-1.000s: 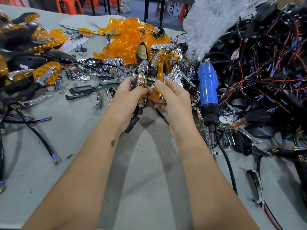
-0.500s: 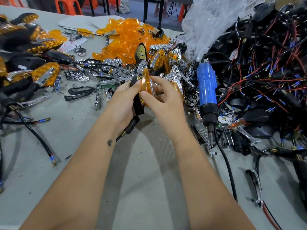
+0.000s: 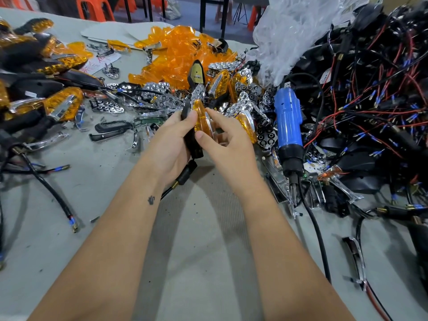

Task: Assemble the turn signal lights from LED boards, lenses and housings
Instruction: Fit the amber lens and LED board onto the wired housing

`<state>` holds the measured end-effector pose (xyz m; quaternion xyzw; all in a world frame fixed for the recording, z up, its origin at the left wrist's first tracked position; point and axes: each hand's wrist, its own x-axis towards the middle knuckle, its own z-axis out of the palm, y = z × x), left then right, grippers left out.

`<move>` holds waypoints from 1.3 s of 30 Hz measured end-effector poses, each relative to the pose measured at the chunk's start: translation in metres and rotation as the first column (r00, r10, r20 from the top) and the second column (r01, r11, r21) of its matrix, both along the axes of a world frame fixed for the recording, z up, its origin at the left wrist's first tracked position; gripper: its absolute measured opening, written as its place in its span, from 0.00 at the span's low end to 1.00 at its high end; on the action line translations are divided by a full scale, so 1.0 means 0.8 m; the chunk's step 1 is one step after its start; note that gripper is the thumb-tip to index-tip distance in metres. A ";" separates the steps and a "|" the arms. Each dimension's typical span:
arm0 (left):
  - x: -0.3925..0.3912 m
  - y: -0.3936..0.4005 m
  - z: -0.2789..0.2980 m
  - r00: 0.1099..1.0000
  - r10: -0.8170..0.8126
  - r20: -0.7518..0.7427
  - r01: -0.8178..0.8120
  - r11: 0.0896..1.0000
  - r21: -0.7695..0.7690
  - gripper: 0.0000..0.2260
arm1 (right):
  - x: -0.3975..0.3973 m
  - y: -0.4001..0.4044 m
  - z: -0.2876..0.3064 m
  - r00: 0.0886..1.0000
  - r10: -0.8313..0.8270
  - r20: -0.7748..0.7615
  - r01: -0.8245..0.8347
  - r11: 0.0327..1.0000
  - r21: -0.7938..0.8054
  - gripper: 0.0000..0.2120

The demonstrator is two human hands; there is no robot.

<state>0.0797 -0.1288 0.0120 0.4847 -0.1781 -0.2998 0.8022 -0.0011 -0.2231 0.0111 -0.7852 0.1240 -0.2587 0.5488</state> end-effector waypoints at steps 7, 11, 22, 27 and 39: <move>-0.001 0.001 0.000 1.000 -0.020 0.006 0.020 1.000 -0.009 0.11 | -0.001 -0.001 0.000 1.000 0.020 0.014 -0.021 1.000 0.017 0.22; -0.003 0.001 0.002 0.999 -0.051 -0.018 0.051 0.999 -0.017 0.15 | -0.001 -0.001 0.000 0.999 0.027 0.022 -0.028 0.999 0.030 0.21; -0.003 0.001 0.001 0.991 0.001 0.131 0.001 1.000 -0.019 0.09 | -0.002 -0.004 -0.001 0.997 0.071 0.033 -0.073 0.996 0.056 0.21; -0.003 0.002 0.002 0.998 0.012 0.067 -0.010 1.000 -0.026 0.11 | -0.003 -0.004 -0.002 0.993 0.104 0.050 -0.104 0.994 0.012 0.22; -0.008 -0.004 0.004 0.997 0.004 -0.075 -0.013 0.992 -0.125 0.10 | 0.008 0.004 -0.025 0.998 0.064 0.026 -0.057 0.971 -0.234 0.29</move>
